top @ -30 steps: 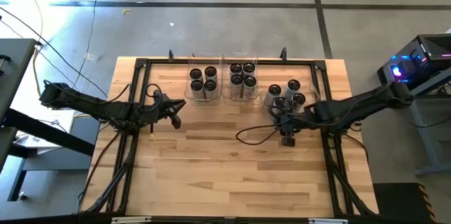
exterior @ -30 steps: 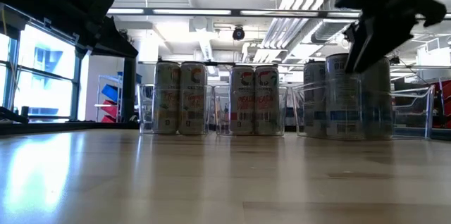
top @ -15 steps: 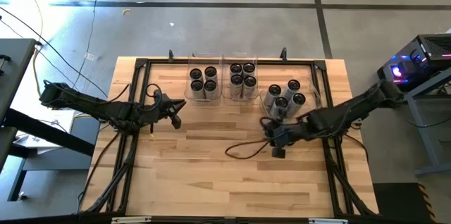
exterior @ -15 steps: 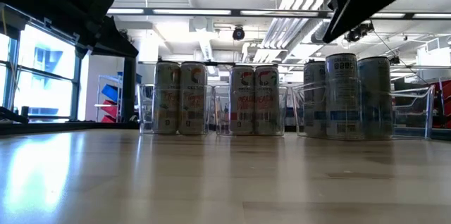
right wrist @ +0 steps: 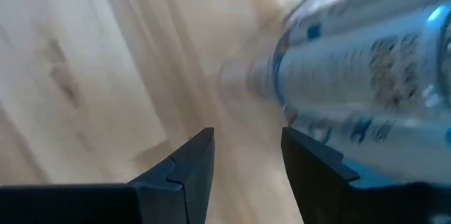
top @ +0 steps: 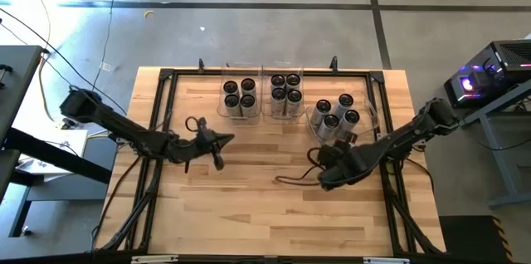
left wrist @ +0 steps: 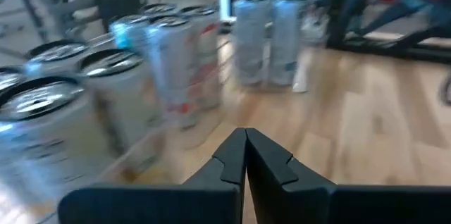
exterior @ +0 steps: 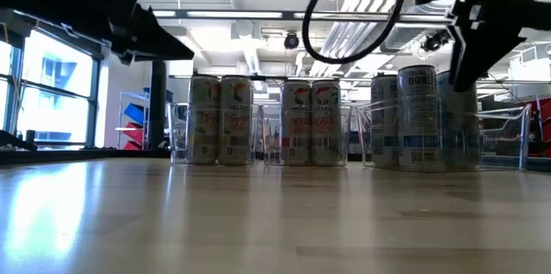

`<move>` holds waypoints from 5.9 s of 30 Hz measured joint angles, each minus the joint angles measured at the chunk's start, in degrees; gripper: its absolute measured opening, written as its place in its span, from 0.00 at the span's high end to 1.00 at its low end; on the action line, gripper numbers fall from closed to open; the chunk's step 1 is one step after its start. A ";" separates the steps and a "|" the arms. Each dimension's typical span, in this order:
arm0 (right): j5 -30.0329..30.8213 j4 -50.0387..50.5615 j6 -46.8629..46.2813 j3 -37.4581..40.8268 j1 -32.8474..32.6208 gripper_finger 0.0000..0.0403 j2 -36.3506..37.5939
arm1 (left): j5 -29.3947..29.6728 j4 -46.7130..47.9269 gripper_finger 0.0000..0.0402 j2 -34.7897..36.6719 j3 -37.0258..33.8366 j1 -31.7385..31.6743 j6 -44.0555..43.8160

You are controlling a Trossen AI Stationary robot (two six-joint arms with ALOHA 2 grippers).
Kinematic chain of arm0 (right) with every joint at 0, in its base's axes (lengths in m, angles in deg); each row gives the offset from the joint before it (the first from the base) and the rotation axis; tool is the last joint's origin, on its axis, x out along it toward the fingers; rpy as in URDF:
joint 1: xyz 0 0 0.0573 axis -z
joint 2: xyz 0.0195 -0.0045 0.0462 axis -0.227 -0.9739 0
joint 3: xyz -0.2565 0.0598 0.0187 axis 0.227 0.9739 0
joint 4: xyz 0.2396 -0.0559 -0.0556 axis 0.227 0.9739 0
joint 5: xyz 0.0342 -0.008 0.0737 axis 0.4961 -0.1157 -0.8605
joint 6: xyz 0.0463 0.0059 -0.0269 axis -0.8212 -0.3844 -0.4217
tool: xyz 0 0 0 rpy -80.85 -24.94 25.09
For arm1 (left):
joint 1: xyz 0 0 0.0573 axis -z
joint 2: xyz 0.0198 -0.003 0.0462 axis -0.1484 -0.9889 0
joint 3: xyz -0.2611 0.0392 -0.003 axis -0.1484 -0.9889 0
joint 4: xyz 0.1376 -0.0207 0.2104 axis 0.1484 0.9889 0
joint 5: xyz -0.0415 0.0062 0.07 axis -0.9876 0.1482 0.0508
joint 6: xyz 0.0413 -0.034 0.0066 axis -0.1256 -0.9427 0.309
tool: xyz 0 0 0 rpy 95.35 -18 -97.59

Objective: Sort soda cans
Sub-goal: Adjust all the transparent bins to the top of the table

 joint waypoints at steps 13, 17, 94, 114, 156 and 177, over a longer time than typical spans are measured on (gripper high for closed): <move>4.00 -11.95 18.84 2.62 5.66 0.60 0.03 | -0.22 -11.48 1.00 -8.16 5.98 5.77 7.26; 3.94 -12.72 20.38 2.62 7.89 0.61 0.05 | -0.03 -11.23 1.00 -8.24 6.32 7.20 7.27; -1.00 6.58 -63.59 3.20 -32.82 0.75 0.16 | -22.67 4.02 1.00 -48.19 40.11 -13.64 6.79; -5.15 -3.19 -59.24 19.31 -19.08 0.99 0.18 | -31.74 -3.00 1.00 -66.20 54.44 -16.71 18.17; 0.12 -5.70 -50.72 24.53 -15.87 0.99 0.20 | -40.35 -4.11 1.00 -62.24 51.62 -20.63 13.18; 4.12 -5.80 -29.35 24.46 -7.52 0.99 0.20 | -42.69 -5.61 1.00 -62.07 52.55 -16.49 16.11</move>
